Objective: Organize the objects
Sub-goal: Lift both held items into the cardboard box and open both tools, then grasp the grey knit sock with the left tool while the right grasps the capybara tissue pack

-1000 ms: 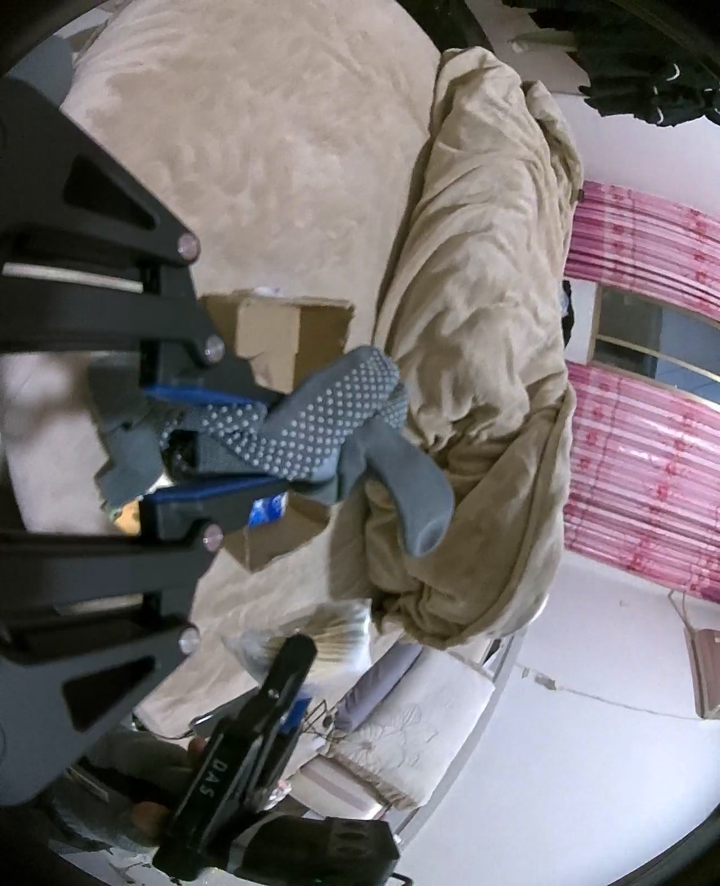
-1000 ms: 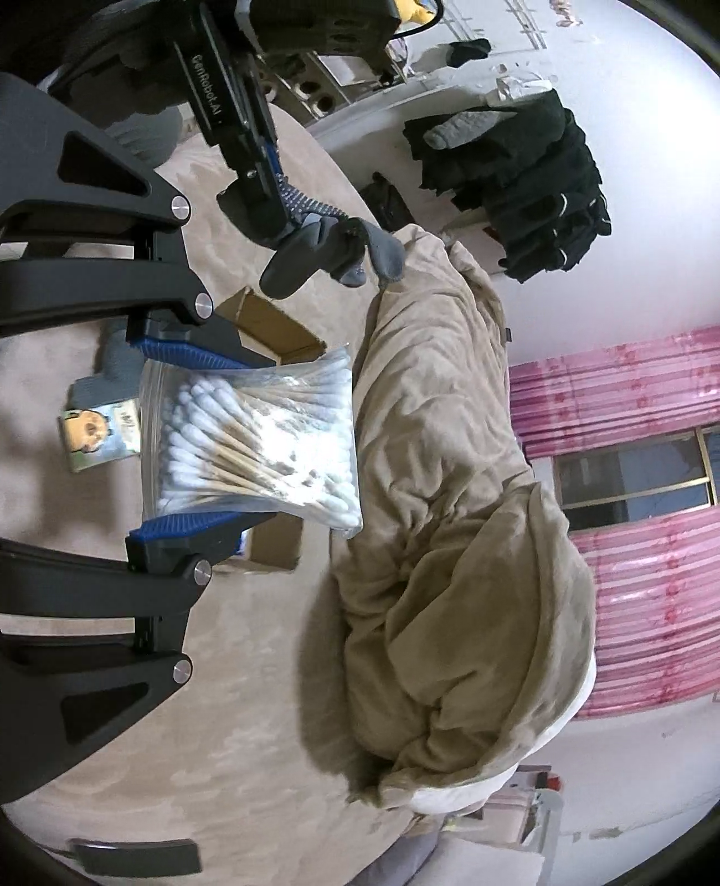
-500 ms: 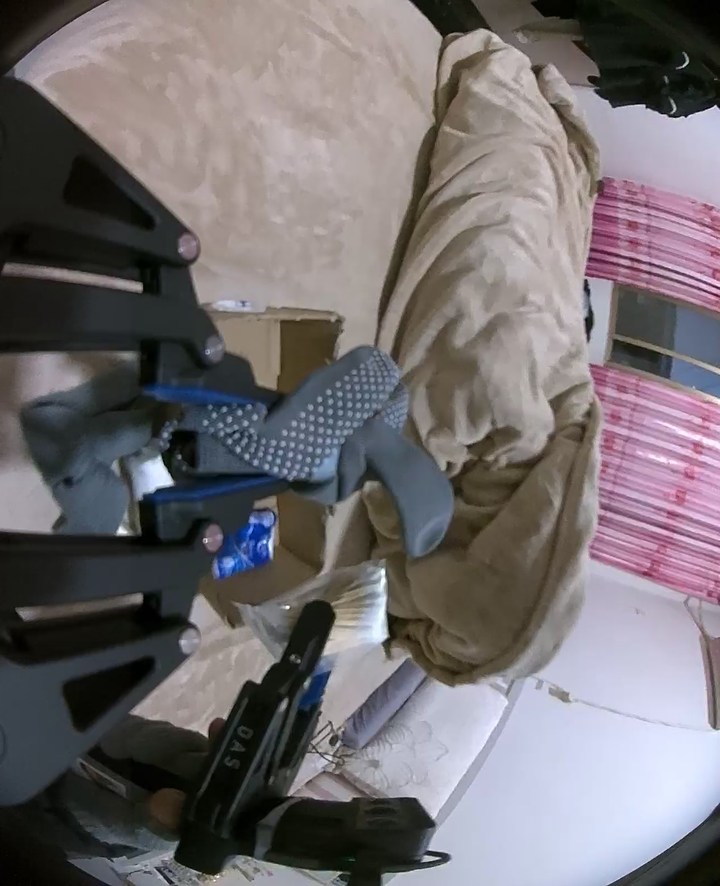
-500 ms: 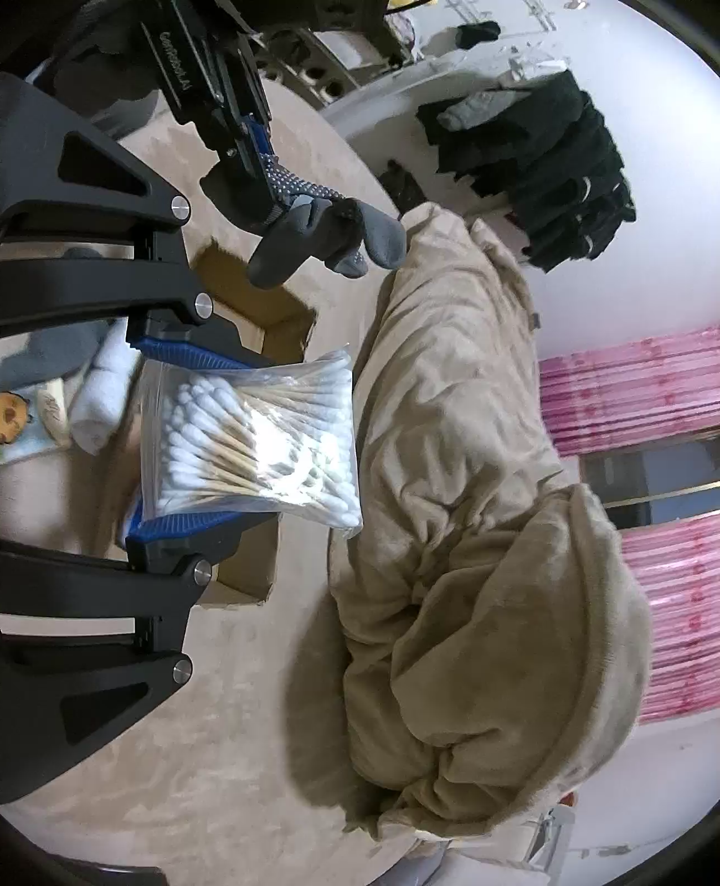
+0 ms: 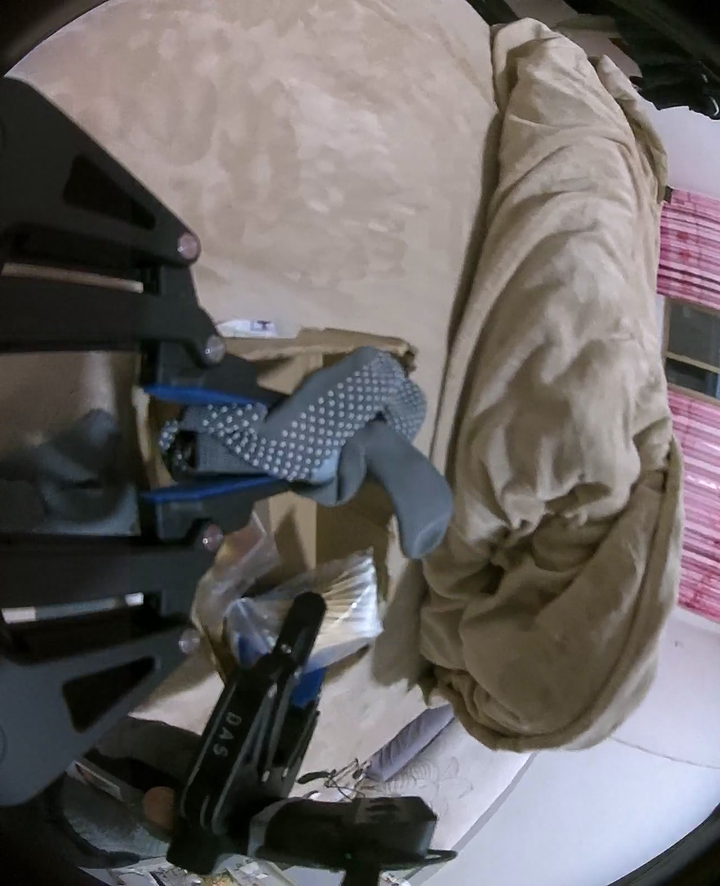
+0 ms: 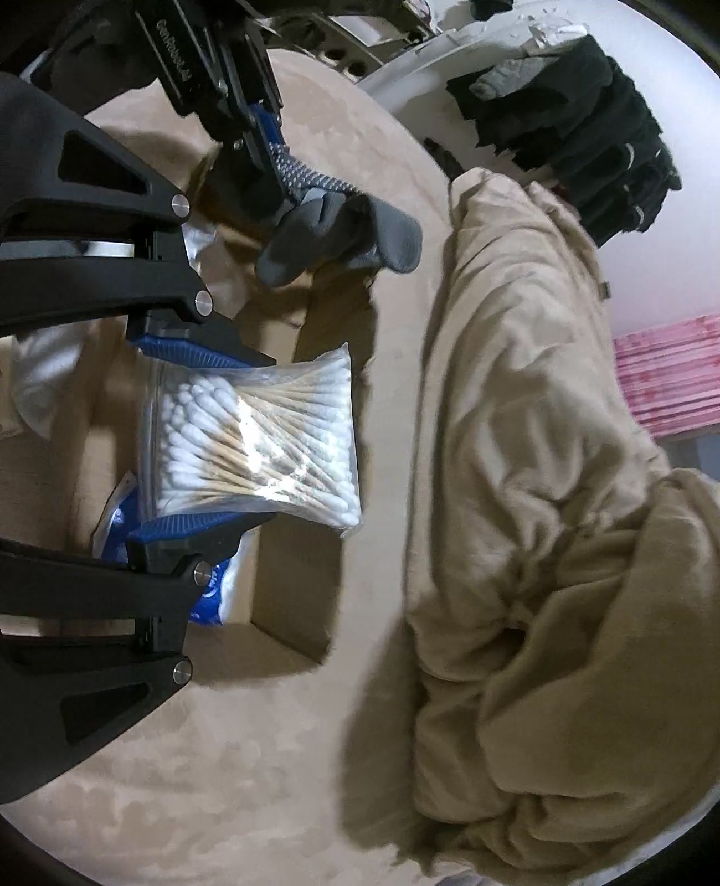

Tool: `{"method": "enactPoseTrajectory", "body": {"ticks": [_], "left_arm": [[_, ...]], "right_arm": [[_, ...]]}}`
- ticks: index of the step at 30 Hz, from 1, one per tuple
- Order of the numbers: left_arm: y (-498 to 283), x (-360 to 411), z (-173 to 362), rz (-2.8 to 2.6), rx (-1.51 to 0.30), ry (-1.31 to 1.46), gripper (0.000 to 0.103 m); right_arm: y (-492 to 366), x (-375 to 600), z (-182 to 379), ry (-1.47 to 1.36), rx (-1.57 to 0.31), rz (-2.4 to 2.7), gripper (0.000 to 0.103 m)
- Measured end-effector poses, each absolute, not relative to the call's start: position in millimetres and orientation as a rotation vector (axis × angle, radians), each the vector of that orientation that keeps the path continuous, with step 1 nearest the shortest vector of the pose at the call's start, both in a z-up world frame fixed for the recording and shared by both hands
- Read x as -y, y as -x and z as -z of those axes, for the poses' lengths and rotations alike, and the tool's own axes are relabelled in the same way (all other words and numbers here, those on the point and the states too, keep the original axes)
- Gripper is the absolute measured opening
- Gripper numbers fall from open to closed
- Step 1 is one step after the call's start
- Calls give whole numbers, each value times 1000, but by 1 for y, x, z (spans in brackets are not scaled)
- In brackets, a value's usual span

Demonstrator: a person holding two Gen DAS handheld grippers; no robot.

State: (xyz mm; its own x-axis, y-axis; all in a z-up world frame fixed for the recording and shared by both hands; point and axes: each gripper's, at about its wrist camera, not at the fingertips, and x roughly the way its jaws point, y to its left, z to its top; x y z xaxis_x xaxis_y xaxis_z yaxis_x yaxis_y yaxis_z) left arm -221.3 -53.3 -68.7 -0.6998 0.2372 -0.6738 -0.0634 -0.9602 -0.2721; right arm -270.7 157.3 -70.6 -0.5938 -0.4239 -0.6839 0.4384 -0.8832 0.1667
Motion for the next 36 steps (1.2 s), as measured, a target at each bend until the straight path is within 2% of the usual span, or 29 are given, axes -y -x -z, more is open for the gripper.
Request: {"method": "enactPoseTrajectory", "body": {"ticks": [3, 6, 8, 12, 17, 19, 21, 36], "left_arm": [[223, 48, 72, -2723, 302, 1143, 24], [224, 43, 73, -2714, 278, 1168, 27], [224, 41, 71, -2700, 266, 1186, 30], [219, 42, 64, -2712, 279, 1192, 35], [204, 44, 47, -2750, 295, 1148, 41], [195, 45, 38, -2765, 300, 1124, 52], [182, 47, 27, -2782, 316, 1083, 67], [105, 34, -21, -2792, 327, 963, 73]], "right_arm": [[276, -158, 82, -1079, -21, 2437, 48], [278, -161, 87, -1102, -4, 2423, 56], [276, -164, 85, -1089, 24, 2421, 68], [270, -168, 73, -1038, 46, 2431, 81], [256, -176, 50, -977, 74, 2457, 81], [249, -181, 41, -964, 86, 2468, 81], [241, -186, 33, -947, 94, 2478, 81], [148, -209, -31, -783, 13, 2509, 82]]}}
